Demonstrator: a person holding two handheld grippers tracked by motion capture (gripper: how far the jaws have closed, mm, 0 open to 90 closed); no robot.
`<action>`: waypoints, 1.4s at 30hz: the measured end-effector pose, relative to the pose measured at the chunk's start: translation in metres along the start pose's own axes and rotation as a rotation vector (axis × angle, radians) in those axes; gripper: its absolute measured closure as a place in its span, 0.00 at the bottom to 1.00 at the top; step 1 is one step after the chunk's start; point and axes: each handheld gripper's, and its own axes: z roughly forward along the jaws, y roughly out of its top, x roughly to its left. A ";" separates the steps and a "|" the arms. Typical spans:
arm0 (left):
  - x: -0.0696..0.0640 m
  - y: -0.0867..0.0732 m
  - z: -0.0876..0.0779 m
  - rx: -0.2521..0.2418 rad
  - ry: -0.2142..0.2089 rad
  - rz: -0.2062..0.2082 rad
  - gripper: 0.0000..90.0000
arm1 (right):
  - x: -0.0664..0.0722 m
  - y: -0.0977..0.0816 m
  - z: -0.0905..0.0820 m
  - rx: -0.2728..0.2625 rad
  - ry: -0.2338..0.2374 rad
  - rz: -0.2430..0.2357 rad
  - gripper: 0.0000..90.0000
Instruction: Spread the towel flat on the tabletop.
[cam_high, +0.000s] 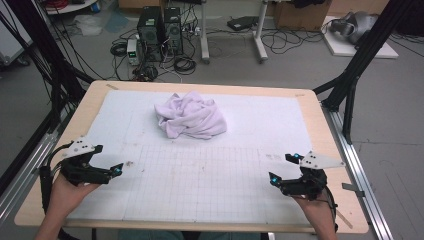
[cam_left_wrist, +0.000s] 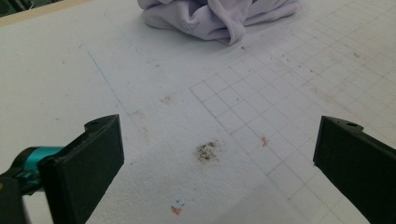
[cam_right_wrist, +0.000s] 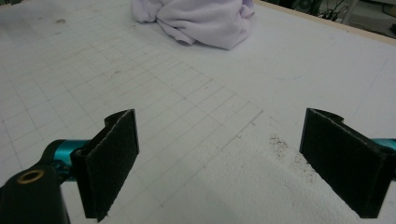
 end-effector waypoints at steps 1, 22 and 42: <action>0.000 0.000 0.001 0.002 -0.002 0.002 0.02 | 0.000 0.000 0.000 -0.003 0.000 -0.003 0.12; -0.004 0.003 0.004 0.003 -0.021 0.006 0.02 | 0.001 0.006 0.008 0.000 0.024 -0.006 0.12; -0.010 0.012 0.013 0.001 -0.057 0.011 0.04 | -0.004 0.065 0.067 0.019 0.095 -0.081 0.12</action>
